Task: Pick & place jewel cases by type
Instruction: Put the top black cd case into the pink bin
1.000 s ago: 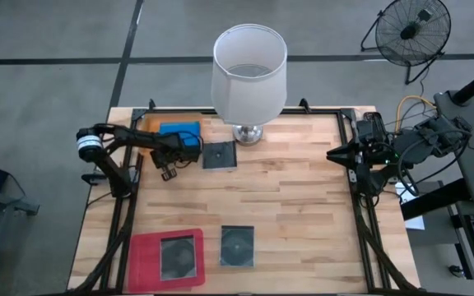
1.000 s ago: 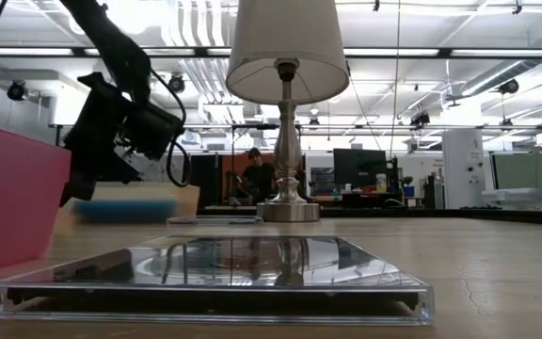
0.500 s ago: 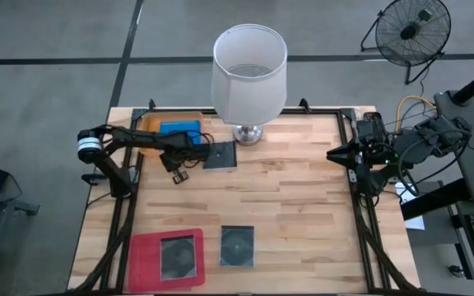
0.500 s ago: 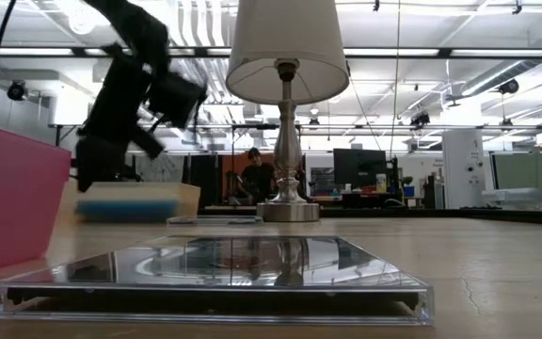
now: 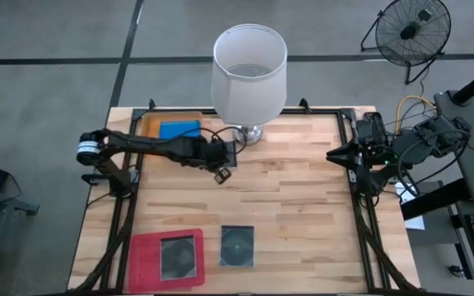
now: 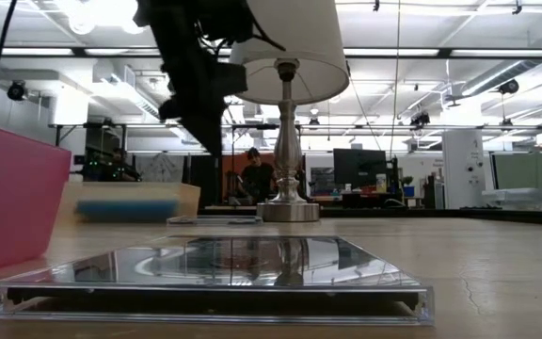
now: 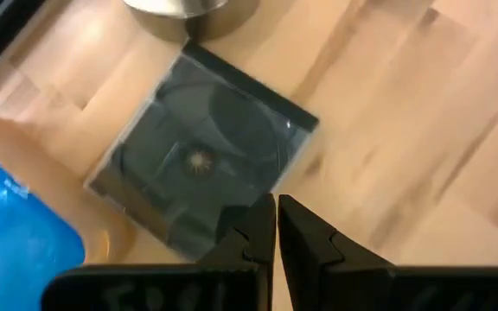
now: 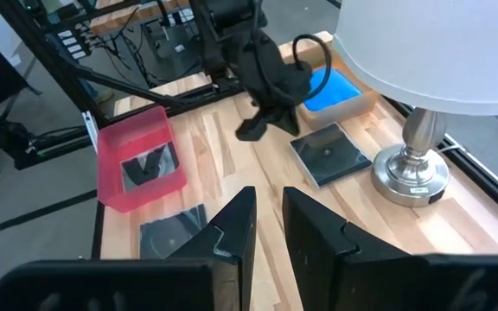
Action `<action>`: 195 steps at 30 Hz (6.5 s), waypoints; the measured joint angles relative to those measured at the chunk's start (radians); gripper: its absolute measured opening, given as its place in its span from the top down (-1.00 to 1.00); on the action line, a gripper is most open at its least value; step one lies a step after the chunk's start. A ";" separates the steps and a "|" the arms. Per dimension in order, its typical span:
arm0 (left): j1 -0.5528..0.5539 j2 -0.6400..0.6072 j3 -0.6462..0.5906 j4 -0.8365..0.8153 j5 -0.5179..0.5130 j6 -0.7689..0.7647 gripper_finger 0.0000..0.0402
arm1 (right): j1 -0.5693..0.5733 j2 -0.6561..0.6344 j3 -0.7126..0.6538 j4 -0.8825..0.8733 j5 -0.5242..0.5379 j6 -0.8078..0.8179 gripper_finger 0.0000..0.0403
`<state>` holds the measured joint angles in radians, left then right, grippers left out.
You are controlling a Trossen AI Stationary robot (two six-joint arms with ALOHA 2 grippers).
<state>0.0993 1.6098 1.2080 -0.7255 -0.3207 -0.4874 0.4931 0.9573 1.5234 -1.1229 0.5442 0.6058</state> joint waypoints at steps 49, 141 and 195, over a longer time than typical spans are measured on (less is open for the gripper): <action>-0.057 0.255 0.011 0.318 0.210 -0.134 1.00 | 0.000 0.013 -0.002 -0.001 0.001 -0.014 0.72; -0.382 0.226 0.456 -0.161 -0.012 -0.166 1.00 | 0.000 0.014 -0.072 0.004 -0.002 0.051 0.72; -0.236 -0.483 -0.556 0.645 -0.073 -0.555 1.00 | -0.134 0.235 -0.174 0.030 0.048 0.625 0.72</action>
<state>-0.1371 1.1267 0.6518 -0.0800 -0.3939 -1.0425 0.3595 1.1927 1.3491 -1.0932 0.5926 1.2307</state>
